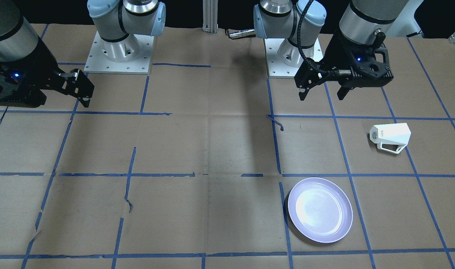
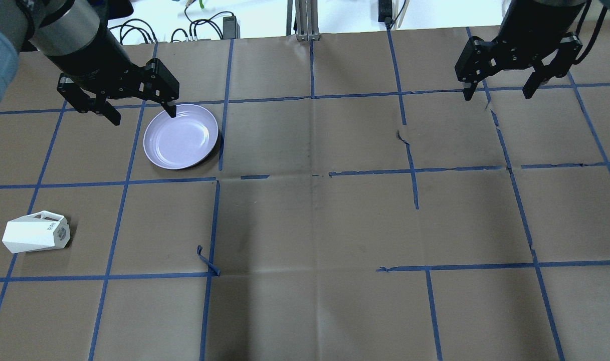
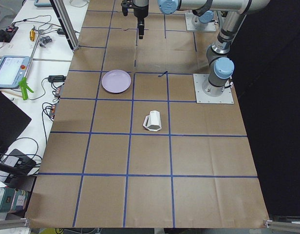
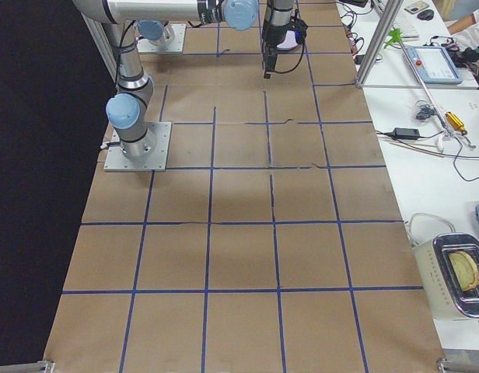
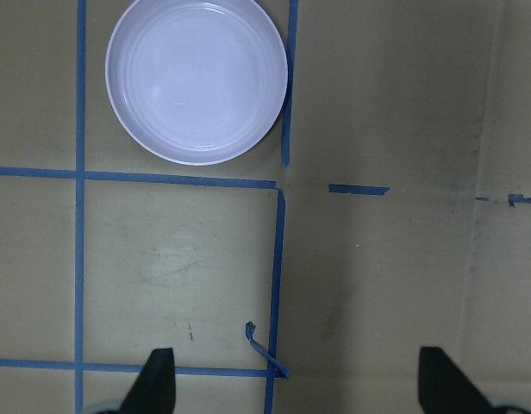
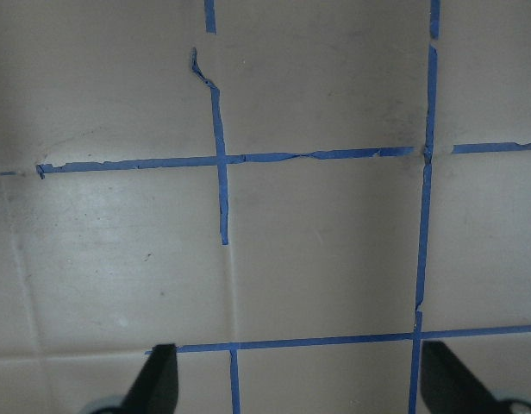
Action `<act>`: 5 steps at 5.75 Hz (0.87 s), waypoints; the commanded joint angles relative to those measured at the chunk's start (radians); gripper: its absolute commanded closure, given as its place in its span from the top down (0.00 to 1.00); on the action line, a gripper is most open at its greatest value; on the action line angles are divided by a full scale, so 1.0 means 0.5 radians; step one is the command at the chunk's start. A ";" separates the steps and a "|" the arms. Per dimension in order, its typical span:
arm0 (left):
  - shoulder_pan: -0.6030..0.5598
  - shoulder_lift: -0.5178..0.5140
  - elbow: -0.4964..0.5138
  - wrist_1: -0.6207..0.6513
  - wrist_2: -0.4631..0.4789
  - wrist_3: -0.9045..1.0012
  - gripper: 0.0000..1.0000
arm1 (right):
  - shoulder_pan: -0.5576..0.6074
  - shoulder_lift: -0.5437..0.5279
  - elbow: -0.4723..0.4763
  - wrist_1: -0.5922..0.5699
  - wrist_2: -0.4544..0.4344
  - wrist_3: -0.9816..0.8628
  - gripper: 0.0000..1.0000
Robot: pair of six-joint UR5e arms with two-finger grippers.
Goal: Flip cup and place on plate
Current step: 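Move the left gripper down toward the white mug lying on its side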
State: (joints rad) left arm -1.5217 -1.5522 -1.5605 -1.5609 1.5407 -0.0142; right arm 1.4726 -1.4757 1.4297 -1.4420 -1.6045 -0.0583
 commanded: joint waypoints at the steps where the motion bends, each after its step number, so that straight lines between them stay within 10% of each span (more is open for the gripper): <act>1: 0.046 0.009 0.001 0.008 0.008 0.116 0.98 | 0.000 0.000 0.000 0.000 0.000 0.000 1.00; 5: 0.783 -0.012 0.065 -0.096 -0.001 0.924 0.98 | 0.000 0.000 0.000 0.000 0.000 0.000 1.00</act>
State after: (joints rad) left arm -1.2321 -1.5515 -1.5439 -1.5834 1.5406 0.4000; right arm 1.4727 -1.4757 1.4297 -1.4420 -1.6045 -0.0583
